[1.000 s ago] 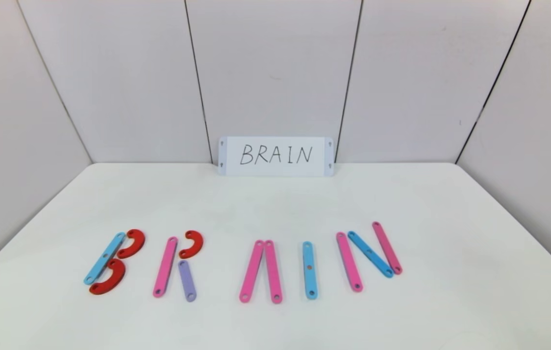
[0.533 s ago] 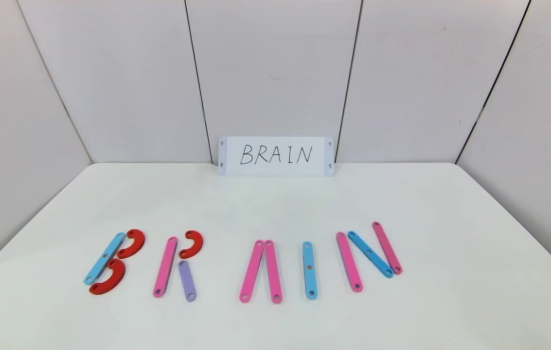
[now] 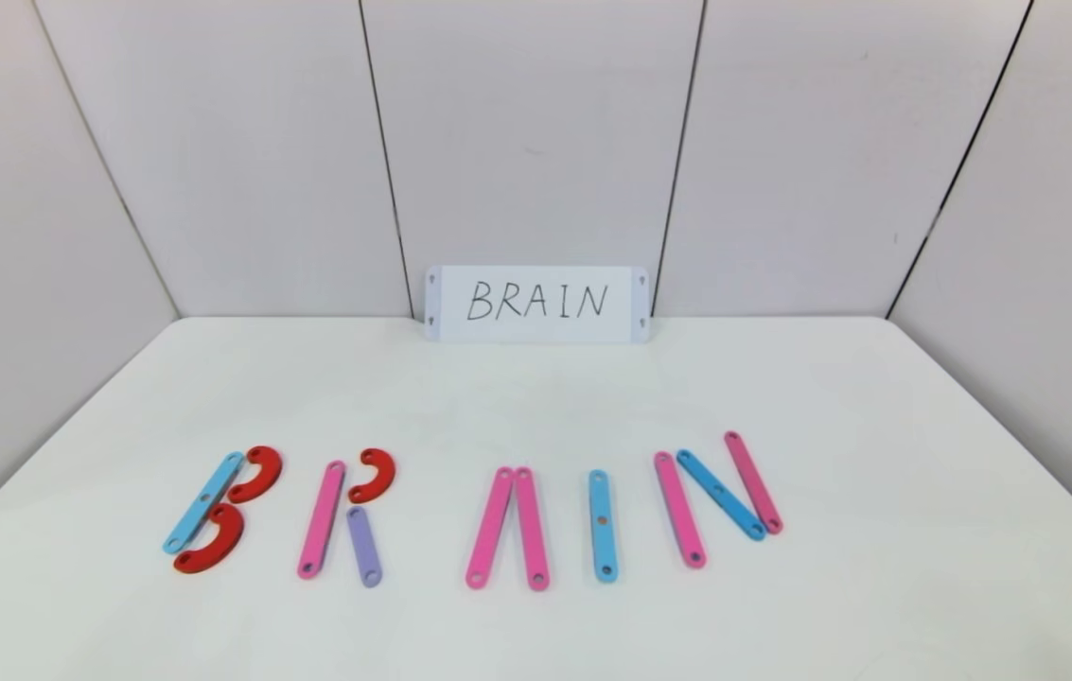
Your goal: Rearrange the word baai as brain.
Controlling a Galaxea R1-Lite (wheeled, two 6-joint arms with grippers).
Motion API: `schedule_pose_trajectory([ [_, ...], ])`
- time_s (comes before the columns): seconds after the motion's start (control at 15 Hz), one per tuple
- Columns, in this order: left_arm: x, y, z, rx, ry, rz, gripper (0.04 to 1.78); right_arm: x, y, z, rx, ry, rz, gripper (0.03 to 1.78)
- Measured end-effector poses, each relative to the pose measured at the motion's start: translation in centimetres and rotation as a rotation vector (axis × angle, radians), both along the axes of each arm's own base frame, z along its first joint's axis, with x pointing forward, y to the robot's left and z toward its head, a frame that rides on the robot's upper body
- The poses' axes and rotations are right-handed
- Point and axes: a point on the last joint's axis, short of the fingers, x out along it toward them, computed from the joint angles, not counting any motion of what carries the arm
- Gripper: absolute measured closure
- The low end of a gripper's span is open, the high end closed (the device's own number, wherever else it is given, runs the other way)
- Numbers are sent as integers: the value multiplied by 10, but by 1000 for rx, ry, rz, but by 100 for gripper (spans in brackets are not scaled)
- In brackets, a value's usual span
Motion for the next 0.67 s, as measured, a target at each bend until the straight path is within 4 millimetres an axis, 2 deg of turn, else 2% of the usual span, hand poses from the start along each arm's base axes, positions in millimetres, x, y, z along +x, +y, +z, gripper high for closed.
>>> schedule_pose_trajectory([
  [0.67,0,0,-2,-30,11,3,8,0,-1,-1,73,5,-27,8],
])
